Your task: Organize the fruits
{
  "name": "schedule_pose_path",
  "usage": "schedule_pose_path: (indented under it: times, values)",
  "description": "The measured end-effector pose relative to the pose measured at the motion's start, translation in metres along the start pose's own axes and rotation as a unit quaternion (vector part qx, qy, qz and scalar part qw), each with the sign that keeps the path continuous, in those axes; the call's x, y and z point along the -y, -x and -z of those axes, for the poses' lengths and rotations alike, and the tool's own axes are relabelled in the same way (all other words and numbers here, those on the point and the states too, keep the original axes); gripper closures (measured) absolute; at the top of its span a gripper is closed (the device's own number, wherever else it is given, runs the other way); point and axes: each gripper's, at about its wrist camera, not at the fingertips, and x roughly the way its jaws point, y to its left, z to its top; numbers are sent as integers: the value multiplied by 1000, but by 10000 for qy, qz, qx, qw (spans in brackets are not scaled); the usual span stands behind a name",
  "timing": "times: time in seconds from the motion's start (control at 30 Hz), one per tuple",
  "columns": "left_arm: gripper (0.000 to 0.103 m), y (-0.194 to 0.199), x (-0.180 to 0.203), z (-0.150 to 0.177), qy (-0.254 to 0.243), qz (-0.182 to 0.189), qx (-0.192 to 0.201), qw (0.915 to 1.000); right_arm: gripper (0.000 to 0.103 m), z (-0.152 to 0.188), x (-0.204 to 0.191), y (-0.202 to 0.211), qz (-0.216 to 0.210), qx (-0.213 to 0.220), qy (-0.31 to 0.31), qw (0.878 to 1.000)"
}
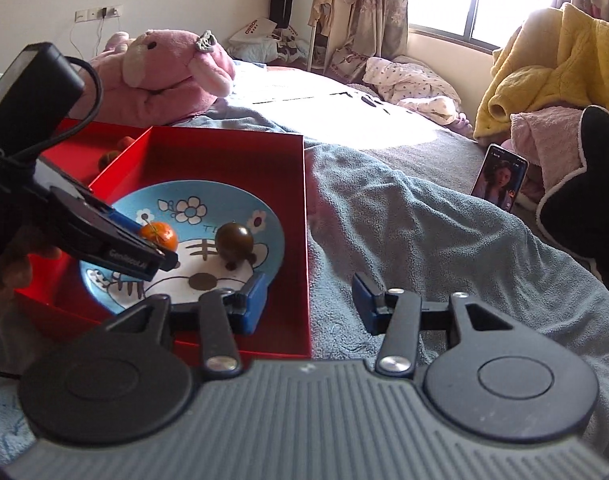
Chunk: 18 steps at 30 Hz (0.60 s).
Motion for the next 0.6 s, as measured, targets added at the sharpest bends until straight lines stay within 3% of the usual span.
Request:
schedule_pose_path:
  times: [0.17, 0.23, 0.3, 0.6]
  values:
    - [55, 4, 1, 3, -40, -20, 78, 10000, 53, 3, 0, 1, -13, -36, 5, 10000]
    - [26, 7, 2, 3, -37, -96, 178, 9998, 53, 3, -1, 1, -26, -37, 7, 10000]
    - [19, 12, 4, 3, -69, -144, 345, 9993, 53, 3, -2, 2, -56, -20, 10, 10000]
    - [19, 32, -1, 4, -30, -108, 476, 9988, 53, 1, -8, 6, -167, 60, -54, 9998]
